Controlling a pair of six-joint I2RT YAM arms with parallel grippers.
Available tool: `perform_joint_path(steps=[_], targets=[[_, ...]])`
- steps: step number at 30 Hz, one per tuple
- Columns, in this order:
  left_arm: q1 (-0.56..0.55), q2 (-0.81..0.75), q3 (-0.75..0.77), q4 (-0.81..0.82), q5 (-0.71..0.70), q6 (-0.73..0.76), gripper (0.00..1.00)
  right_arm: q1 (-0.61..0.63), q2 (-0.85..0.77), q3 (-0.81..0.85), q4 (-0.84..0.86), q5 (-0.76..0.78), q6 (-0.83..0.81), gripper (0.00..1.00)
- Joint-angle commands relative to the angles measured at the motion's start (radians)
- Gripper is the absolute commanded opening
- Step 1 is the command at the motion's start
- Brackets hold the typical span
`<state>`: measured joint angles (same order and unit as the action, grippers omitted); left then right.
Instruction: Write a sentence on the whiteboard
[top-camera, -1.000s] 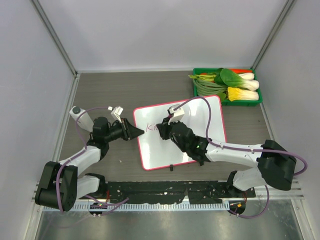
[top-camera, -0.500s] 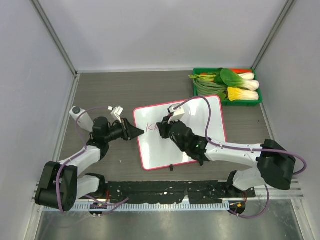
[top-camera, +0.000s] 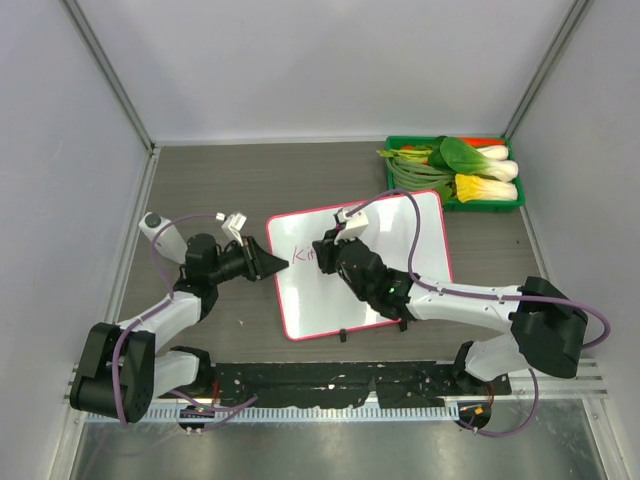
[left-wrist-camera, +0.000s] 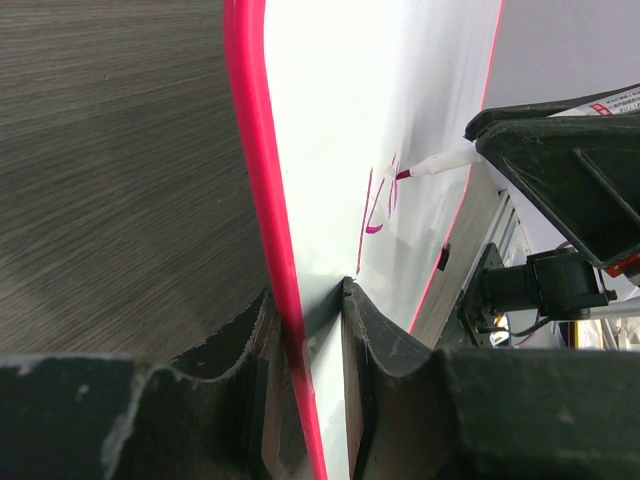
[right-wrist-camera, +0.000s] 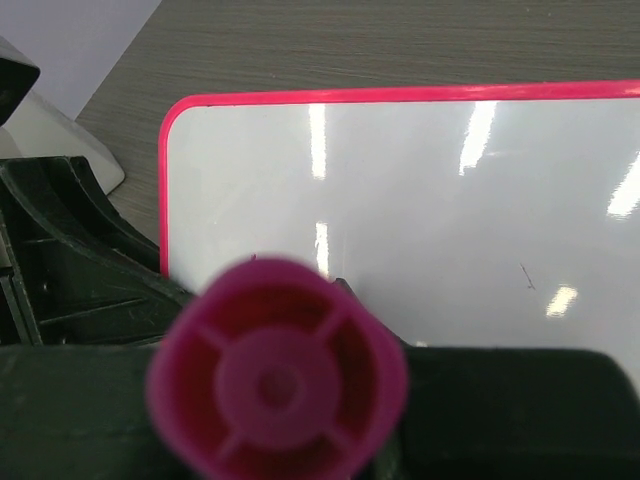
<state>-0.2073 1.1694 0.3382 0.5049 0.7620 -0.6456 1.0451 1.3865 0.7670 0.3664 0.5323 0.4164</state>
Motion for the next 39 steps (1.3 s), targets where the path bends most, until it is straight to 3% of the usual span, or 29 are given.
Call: perform_joint_path(steps=[1, 28, 39], targets=[[-0.020, 0.001, -0.015, -0.014, 0.011, 0.064, 0.00, -0.010, -0.004, 0.025, -0.023, 0.070, -0.010, 0.01], [-0.020, 0.001, -0.013, -0.014, 0.010, 0.064, 0.00, -0.013, -0.073, -0.074, -0.054, 0.014, 0.019, 0.02], [-0.021, 0.006, -0.013, -0.011, 0.010, 0.064, 0.00, -0.014, -0.136, -0.020, -0.047, -0.022, 0.021, 0.01]])
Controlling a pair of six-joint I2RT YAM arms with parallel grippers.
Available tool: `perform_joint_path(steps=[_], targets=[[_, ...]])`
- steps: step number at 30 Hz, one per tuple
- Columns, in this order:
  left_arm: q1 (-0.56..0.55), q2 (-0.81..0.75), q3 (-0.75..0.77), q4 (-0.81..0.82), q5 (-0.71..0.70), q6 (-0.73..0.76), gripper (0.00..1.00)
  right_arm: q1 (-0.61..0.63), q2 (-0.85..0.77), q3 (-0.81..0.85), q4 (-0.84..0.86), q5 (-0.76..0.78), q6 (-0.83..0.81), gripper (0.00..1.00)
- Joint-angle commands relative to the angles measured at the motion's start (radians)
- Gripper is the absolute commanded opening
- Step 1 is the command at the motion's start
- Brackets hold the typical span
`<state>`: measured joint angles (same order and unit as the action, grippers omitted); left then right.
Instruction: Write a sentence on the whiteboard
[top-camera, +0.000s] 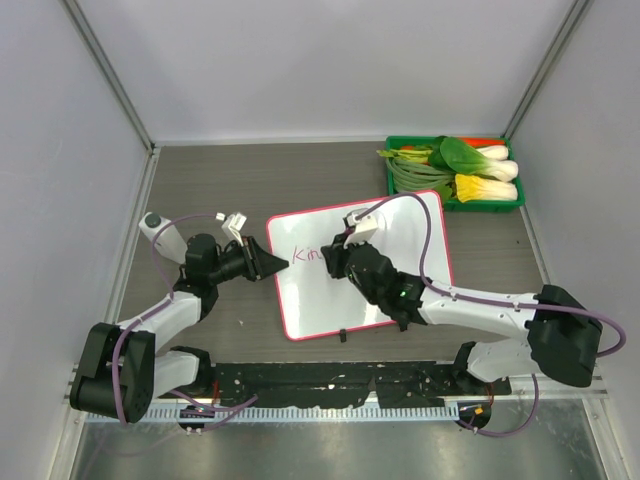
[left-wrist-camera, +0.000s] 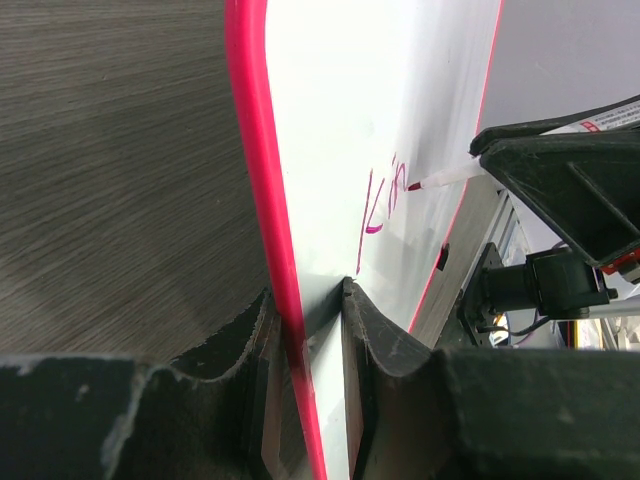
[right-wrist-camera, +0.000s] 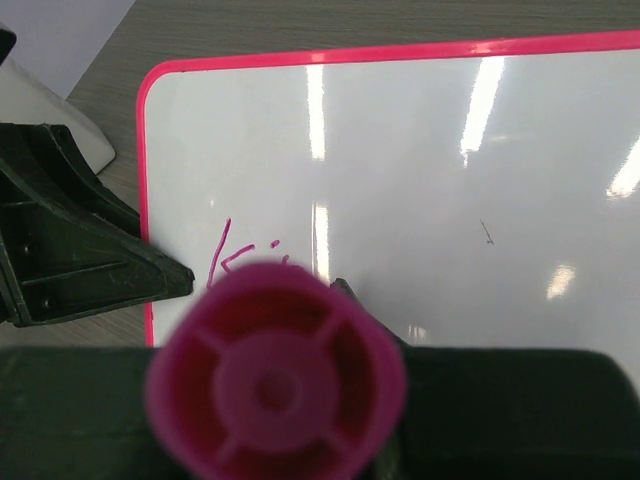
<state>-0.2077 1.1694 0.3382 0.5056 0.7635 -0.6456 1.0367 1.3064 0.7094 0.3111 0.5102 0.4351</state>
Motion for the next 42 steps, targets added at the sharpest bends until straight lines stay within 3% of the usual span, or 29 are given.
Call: perform_joint_path(steps=[1, 12, 42], targets=[[-0.019, 0.004, -0.013, -0.012, 0.007, 0.064, 0.00, -0.007, -0.061, 0.039, 0.008, 0.001, 0.004, 0.01], [-0.022, 0.019, -0.013, 0.001, 0.011, 0.058, 0.00, -0.075, -0.006, 0.064, 0.016, -0.033, 0.051, 0.01], [-0.022, 0.013, -0.014, -0.003, 0.008, 0.060, 0.00, -0.076, -0.010, -0.022, 0.014, -0.104, 0.062, 0.01]])
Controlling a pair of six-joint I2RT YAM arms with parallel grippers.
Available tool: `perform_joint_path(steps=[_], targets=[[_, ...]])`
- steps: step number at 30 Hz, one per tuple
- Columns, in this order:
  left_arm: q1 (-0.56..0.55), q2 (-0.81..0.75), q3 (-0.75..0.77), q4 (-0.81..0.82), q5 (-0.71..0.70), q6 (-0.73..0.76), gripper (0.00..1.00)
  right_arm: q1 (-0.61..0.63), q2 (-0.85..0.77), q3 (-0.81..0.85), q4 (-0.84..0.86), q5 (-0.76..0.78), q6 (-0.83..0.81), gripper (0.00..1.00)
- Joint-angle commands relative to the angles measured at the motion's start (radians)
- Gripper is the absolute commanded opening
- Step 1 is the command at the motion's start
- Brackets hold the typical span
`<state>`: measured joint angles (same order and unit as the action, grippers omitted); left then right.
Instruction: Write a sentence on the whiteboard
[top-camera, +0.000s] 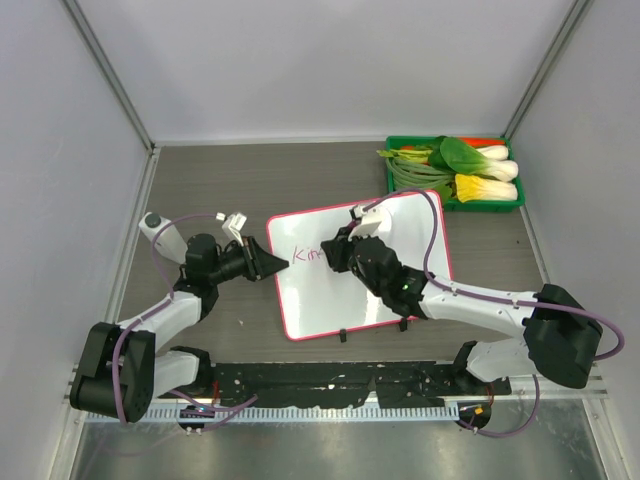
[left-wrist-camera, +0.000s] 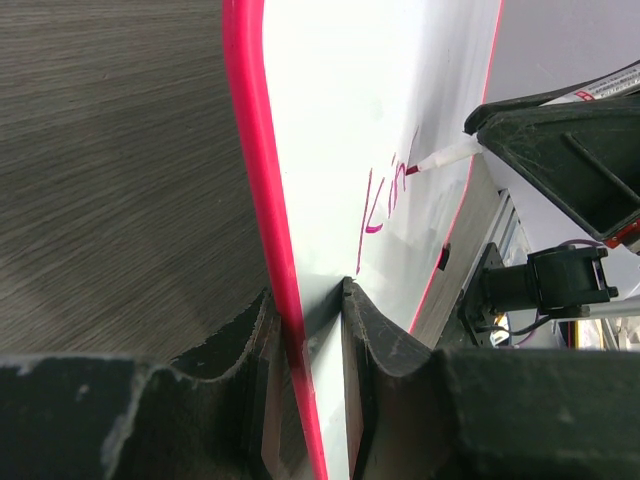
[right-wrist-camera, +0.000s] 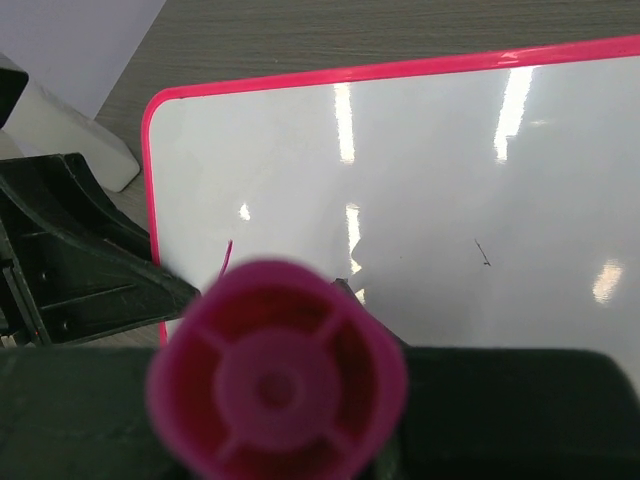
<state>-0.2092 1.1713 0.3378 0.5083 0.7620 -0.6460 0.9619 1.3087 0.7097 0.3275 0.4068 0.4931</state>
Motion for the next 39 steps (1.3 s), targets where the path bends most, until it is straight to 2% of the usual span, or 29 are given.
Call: perform_joint_path(steps=[1, 12, 29, 39], targets=[[-0.022, 0.011, -0.014, -0.005, 0.010, 0.060, 0.00, 0.000, -0.012, -0.026, -0.004, 0.000, 0.002, 0.02], [-0.022, 0.010, -0.013, -0.008, 0.008, 0.062, 0.00, -0.002, -0.052, -0.050, -0.012, 0.055, 0.002, 0.01], [-0.022, 0.005, -0.016, -0.011, 0.008, 0.063, 0.00, 0.000, -0.089, 0.063, -0.035, 0.049, -0.048, 0.01], [-0.022, 0.007, -0.011, -0.013, 0.008, 0.065, 0.00, -0.025, -0.017, 0.143, -0.047, 0.090, -0.102, 0.01]])
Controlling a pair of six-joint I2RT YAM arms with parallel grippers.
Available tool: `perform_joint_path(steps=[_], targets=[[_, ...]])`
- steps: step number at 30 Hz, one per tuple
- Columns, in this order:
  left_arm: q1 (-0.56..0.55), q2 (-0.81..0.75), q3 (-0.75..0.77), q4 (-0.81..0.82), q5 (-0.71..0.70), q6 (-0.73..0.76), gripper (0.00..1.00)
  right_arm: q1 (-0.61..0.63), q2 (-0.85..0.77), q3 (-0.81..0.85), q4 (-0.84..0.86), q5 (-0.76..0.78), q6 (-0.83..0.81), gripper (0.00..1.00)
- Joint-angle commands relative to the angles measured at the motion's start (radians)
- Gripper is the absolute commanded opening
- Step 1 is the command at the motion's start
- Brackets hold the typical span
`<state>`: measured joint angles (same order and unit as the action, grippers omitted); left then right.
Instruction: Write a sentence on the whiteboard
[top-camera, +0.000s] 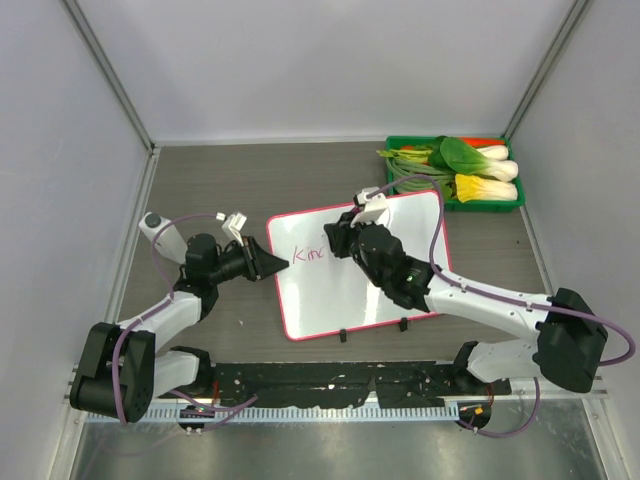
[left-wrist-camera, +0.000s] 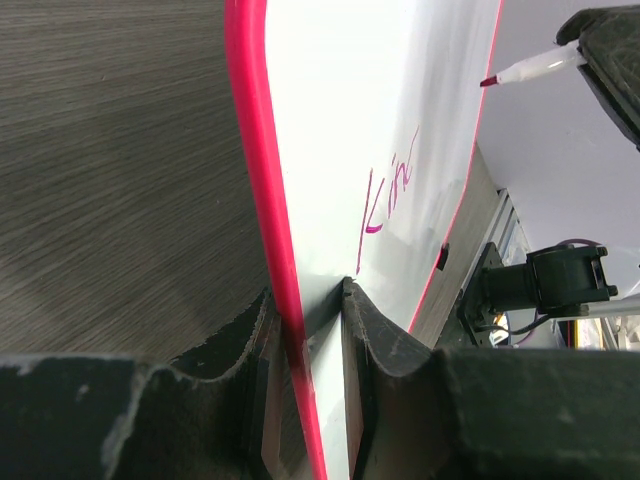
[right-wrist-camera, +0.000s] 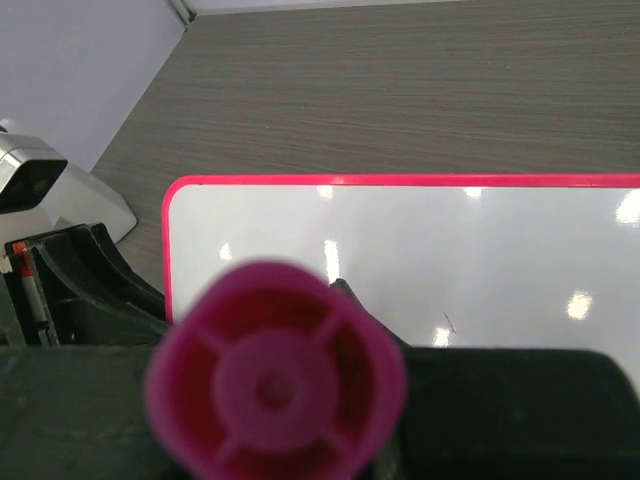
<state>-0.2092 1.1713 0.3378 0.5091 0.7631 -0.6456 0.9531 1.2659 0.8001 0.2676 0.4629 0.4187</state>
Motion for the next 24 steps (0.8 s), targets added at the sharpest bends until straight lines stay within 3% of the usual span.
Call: perform_joint_path(steps=[1, 24], targets=[[-0.022, 0.008, -0.011, -0.014, 0.007, 0.064, 0.00, -0.017, 0.032, 0.056, 0.012, 0.034, -0.024, 0.01], [-0.022, 0.004, -0.011, -0.017, 0.005, 0.064, 0.00, -0.033, 0.038, -0.045, -0.004, -0.006, 0.038, 0.01]])
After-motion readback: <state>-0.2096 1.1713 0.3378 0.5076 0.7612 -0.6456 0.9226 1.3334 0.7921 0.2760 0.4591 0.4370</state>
